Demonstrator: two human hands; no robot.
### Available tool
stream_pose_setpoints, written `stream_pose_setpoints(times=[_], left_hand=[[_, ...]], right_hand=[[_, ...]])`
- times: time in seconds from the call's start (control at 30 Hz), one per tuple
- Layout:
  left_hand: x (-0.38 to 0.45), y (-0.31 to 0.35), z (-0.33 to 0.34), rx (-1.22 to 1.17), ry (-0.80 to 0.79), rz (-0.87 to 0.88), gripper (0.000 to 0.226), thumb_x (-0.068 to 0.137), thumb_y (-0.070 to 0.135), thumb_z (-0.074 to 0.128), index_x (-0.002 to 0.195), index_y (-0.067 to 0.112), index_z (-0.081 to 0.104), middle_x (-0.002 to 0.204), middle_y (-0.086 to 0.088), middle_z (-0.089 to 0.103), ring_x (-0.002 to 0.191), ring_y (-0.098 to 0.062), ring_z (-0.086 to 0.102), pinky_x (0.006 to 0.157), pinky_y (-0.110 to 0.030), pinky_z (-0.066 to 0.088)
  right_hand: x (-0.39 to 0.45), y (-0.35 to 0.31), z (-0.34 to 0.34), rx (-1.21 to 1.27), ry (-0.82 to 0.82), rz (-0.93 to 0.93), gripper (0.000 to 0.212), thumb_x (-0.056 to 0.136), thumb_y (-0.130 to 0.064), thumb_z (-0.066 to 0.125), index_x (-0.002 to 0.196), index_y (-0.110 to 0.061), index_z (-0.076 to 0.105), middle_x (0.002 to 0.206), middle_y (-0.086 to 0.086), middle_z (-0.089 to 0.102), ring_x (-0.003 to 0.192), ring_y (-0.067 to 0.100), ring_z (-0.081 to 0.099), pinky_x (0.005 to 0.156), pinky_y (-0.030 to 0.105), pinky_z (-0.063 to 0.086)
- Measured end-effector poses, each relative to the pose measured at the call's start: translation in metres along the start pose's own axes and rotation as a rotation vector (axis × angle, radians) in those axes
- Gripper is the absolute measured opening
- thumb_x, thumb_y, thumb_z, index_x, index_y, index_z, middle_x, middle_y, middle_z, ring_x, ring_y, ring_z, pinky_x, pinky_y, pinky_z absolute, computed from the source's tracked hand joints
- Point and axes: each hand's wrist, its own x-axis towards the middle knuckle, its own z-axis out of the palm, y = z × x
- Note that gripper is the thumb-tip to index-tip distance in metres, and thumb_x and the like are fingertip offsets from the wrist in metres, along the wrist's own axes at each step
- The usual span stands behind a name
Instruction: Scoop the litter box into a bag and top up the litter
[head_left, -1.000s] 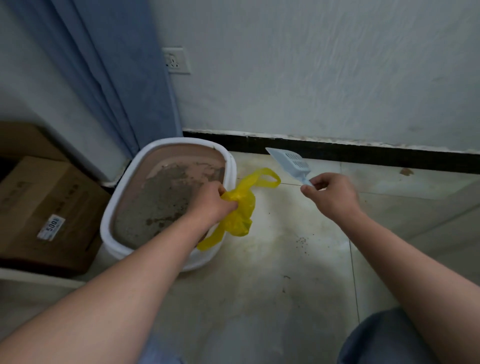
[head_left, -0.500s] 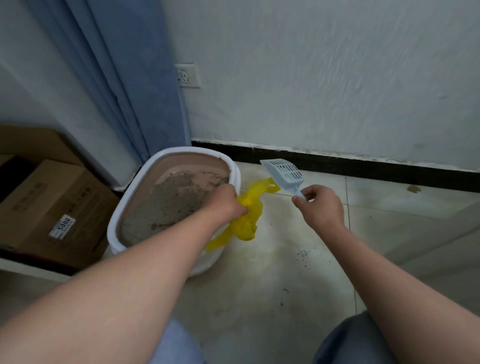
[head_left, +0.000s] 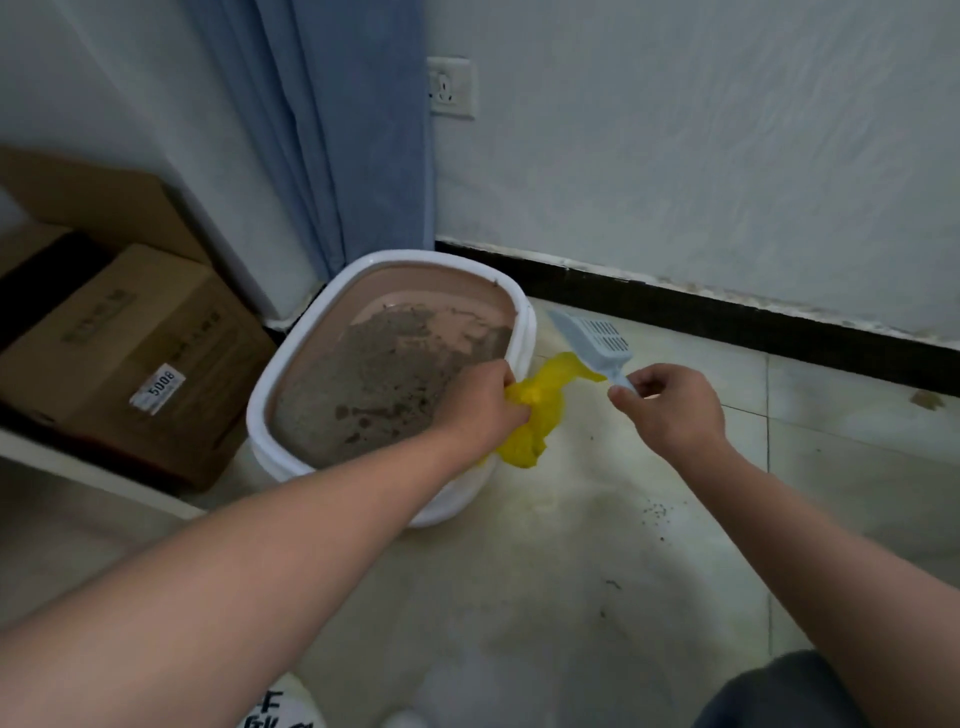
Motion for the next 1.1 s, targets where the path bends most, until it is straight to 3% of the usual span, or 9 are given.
stream_pose_setpoints(times=[0.23,0.57,0.97,1.1], left_hand=[[-0.019,-0.024,0.035,0.17,-0.07,0.188,0.022,0.076,0.026,0.065,0.095,0.016,0.059,0.097,-0.005,0.061,0.09,-0.029,0.059,0.068,-0.034,0.046],[-0.031,-0.034,0.045,0.235,-0.145,0.194,0.025,0.078,0.031,0.066,0.095,0.015,0.058,0.097,-0.006,0.061,0.089,-0.03,0.06,0.072,-0.039,0.052],[-0.022,-0.043,0.056,0.276,-0.184,0.345,0.025,0.081,0.033,0.065,0.092,0.012,0.055,0.097,-0.007,0.059,0.089,-0.028,0.058,0.066,-0.037,0.048],[-0.019,-0.046,0.065,0.291,-0.215,0.378,0.027,0.083,0.034,0.064,0.097,0.012,0.056,0.099,-0.007,0.058,0.09,-0.026,0.058,0.063,-0.033,0.039]], right_hand=[[0.0,0.002,0.016,-0.116,-0.076,-0.073,0.013,0.083,-0.036,0.072,0.087,-0.024,0.067,0.081,-0.008,0.065,0.074,0.013,0.059,0.064,0.027,0.042],[-0.009,-0.014,0.038,-0.144,-0.124,-0.206,0.013,0.081,-0.035,0.073,0.087,-0.025,0.068,0.085,-0.01,0.065,0.074,0.012,0.06,0.059,0.026,0.039],[-0.01,-0.028,0.067,-0.168,-0.155,-0.343,0.013,0.08,-0.033,0.074,0.088,-0.026,0.066,0.086,-0.011,0.065,0.073,0.011,0.06,0.058,0.025,0.039],[-0.01,-0.03,0.07,-0.167,-0.167,-0.361,0.011,0.08,-0.032,0.074,0.086,-0.027,0.065,0.084,-0.011,0.064,0.071,0.01,0.059,0.057,0.025,0.039]])
